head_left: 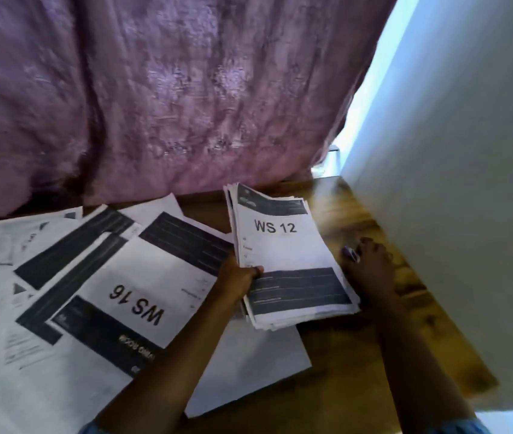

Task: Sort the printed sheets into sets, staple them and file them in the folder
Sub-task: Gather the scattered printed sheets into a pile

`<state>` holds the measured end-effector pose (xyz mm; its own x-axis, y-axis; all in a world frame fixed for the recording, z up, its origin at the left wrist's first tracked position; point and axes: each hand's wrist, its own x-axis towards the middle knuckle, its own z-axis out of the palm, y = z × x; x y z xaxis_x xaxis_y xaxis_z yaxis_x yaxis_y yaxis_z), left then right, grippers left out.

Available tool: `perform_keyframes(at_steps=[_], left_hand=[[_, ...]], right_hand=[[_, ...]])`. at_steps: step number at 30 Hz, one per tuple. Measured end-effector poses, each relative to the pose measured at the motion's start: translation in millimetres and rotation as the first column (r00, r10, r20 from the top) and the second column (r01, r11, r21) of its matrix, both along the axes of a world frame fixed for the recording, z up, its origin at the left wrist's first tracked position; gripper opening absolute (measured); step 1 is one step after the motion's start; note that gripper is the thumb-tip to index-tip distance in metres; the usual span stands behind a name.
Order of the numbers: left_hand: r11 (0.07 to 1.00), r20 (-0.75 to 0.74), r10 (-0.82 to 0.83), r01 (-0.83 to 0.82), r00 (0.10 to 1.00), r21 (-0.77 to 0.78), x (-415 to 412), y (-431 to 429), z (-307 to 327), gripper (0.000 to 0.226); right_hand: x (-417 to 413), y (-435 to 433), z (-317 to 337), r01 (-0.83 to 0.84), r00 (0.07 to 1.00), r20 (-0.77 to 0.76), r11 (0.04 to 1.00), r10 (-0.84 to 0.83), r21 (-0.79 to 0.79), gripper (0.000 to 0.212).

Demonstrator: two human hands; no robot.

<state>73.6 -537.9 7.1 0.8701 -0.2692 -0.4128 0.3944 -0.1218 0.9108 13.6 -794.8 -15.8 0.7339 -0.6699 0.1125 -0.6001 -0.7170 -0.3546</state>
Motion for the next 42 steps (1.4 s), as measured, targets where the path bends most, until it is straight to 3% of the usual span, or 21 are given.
perform_keyframes(at_steps=[3,10,14,17,19,21,23,25,29,34,39,42], left_hand=[[0.997,0.014,0.032,-0.033,0.999,0.074,-12.8,29.7,10.7,0.035],[0.993,0.08,-0.037,0.028,0.996,0.116,-32.3,-5.9,7.8,0.042],[0.989,0.097,-0.062,0.048,0.993,0.14,-36.6,-23.0,8.6,0.055],[0.97,0.224,-0.006,-0.049,0.975,0.238,-36.3,-8.4,21.7,0.077],[0.915,0.338,0.016,-0.15,0.941,0.373,-38.0,20.1,30.6,0.08],[0.856,0.429,-0.017,-0.208,0.903,0.473,-40.5,57.3,36.3,0.065],[0.751,0.455,-0.045,-0.27,0.89,0.603,-42.3,102.2,34.6,0.052],[0.582,0.469,-0.03,-0.366,0.883,0.726,-41.6,151.6,25.3,0.053],[0.342,0.328,0.043,-0.322,0.944,0.883,-48.3,228.4,3.8,0.076],[0.275,0.244,-0.053,-0.221,0.968,0.936,-53.3,261.0,-18.2,0.089],[0.224,0.159,-0.276,-0.097,0.948,0.97,-40.5,277.6,-22.2,0.104],[0.294,0.14,-0.348,-0.034,0.927,0.955,-24.3,294.0,-19.5,0.113]], right_hand=[[-9.4,20.1,2.7,-0.049,0.998,0.037,0.999,0.049,0.009,0.037],[-1.0,-25.9,12.4,-0.002,1.0,-0.01,1.0,0.002,0.001,0.021],[1.1,-23.2,21.1,-0.033,0.999,-0.04,0.996,0.029,-0.088,0.037],[10.0,20.1,44.7,-0.126,0.992,0.007,0.987,0.127,-0.099,0.044],[17.2,64.9,57.8,-0.278,0.939,0.185,0.956,0.291,-0.093,0.041],[26.2,110.0,62.1,-0.481,0.831,0.287,0.875,0.477,-0.062,0.037],[39.0,151.4,59.5,-0.671,0.719,0.247,0.742,0.649,0.003,0.035],[56.0,186.7,51.9,-0.756,0.653,0.186,0.646,0.734,0.105,0.037],[98.3,227.1,31.3,-0.723,0.68,0.063,0.654,0.731,0.222,0.05],[139.6,245.4,26.8,-0.673,0.709,-0.031,0.69,0.704,0.265,0.064],[152.6,262.5,40.8,-0.654,0.73,0.088,0.655,0.678,0.38,0.06],[150.2,264.0,50.0,-0.623,0.759,0.125,0.656,0.639,0.427,0.046]])
